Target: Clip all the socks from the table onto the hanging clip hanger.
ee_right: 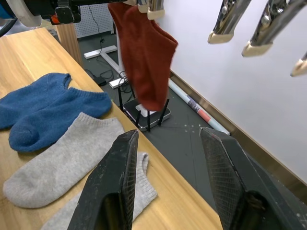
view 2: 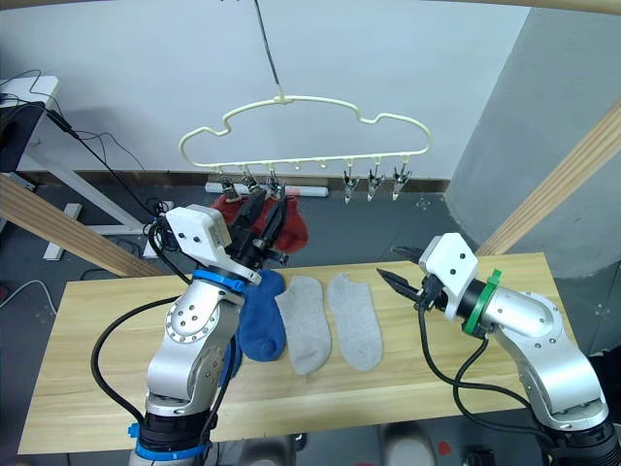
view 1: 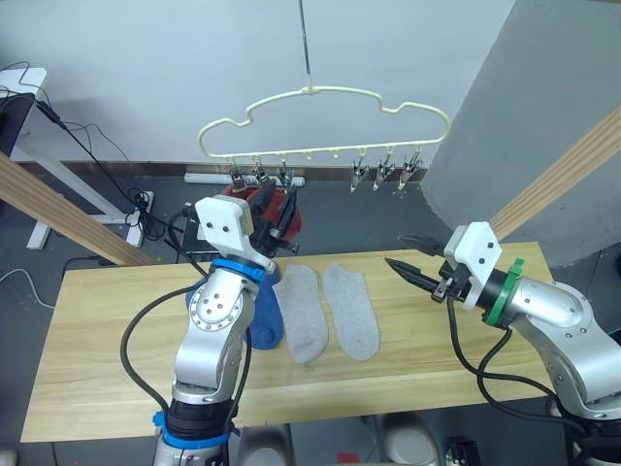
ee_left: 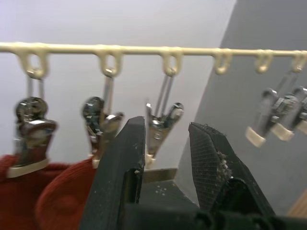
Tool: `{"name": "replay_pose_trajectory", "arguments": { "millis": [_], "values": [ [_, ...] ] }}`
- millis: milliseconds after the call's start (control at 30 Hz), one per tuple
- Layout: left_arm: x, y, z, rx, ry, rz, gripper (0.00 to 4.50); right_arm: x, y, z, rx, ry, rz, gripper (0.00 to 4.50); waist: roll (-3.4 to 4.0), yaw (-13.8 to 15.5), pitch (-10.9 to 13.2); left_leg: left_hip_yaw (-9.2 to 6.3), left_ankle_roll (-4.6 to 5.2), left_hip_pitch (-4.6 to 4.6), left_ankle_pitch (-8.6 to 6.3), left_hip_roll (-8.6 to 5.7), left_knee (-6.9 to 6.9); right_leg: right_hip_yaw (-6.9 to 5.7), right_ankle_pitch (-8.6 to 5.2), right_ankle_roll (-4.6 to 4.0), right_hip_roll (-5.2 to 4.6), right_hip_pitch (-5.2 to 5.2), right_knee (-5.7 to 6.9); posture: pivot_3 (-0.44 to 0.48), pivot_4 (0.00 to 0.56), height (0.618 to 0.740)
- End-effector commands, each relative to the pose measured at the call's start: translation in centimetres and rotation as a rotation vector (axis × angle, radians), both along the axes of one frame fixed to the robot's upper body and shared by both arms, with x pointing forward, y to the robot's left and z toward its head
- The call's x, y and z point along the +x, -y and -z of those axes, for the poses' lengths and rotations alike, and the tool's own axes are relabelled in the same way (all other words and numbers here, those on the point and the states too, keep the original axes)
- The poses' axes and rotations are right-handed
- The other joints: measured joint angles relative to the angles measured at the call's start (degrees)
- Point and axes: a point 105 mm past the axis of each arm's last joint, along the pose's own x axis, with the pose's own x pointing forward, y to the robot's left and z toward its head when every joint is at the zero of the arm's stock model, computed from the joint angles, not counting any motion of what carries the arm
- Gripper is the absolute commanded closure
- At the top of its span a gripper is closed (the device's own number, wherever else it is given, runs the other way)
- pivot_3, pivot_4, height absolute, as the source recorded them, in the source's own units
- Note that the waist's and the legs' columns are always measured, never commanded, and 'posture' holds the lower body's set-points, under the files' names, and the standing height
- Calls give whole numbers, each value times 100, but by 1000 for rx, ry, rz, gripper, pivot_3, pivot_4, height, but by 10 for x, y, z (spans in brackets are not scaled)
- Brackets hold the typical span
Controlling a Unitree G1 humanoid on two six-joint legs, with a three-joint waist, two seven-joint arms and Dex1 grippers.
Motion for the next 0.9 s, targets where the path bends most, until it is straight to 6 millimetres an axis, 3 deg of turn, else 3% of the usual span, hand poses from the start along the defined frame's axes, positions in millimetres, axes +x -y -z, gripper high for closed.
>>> {"name": "replay_pose_trajectory", "arguments": {
  "millis": [33, 333, 900],
  "values": [
    [-2, -1, -7, -6, 38, -12, 2897, -6, -3, -12, 5, 44, -15, 2384, 0, -1, 0, 0, 0, 0, 0, 0, 0, 0, 0, 0, 0, 0, -1, -237, 346, 740],
    [10, 1, -7, -5, 26, -16, 2897, -6, -4, -13, 10, 46, -11, 2384, 0, -6, 0, -1, 0, 0, 0, 0, 3, -2, 1, 0, 0, 1, 4, -243, 347, 740],
    [8, 7, -21, -15, 73, -45, 2897, -11, -5, -19, 57, 41, -55, 2384, 0, -7, 0, -1, 1, 0, 0, 0, 6, -2, 1, 0, 0, 2, 5, -248, 349, 740]
  ]
}}
